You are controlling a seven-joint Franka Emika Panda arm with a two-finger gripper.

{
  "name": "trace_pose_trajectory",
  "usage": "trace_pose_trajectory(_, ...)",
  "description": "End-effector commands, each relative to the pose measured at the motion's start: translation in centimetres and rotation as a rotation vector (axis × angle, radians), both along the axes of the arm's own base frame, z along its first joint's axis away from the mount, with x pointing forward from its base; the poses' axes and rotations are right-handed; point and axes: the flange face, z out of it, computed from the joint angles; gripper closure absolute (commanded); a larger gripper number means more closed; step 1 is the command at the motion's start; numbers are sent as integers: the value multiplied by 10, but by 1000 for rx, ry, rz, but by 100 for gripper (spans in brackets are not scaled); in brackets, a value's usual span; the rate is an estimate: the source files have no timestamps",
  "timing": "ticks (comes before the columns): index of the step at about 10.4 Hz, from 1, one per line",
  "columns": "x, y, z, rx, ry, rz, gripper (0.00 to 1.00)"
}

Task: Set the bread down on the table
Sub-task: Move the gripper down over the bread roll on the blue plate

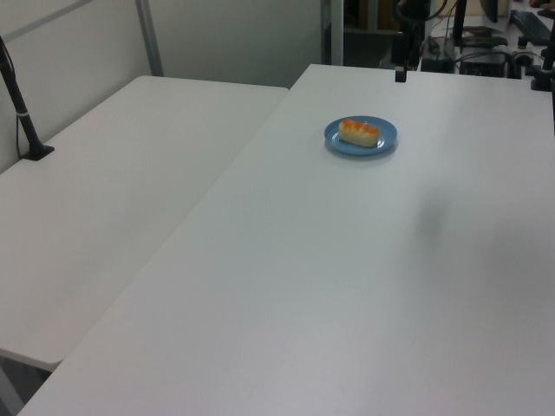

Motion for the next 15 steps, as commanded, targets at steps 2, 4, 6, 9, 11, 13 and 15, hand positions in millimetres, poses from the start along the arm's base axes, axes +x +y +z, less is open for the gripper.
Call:
trace_pose_trajectory(2, -5, -2, 2, -14, -2, -12, 0)
trace_pose_trajectory(4, -5, -2, 1, -14, 1, -12, 0)
trace_pose_trajectory(6, -2, -5, 1, -14, -3, -18, 0)
trace_pose_trajectory(9, 45, -64, -45, -32, -95, -141, 0)
trace_pose_trajectory(11, 76, -126, -90, -66, -209, -339, 0)
trace_pose_trajectory(13, 93, -163, -141, -111, -252, -420, 0)
trace_pose_trajectory(15, 106, -168, -198, -139, -244, -412, 0)
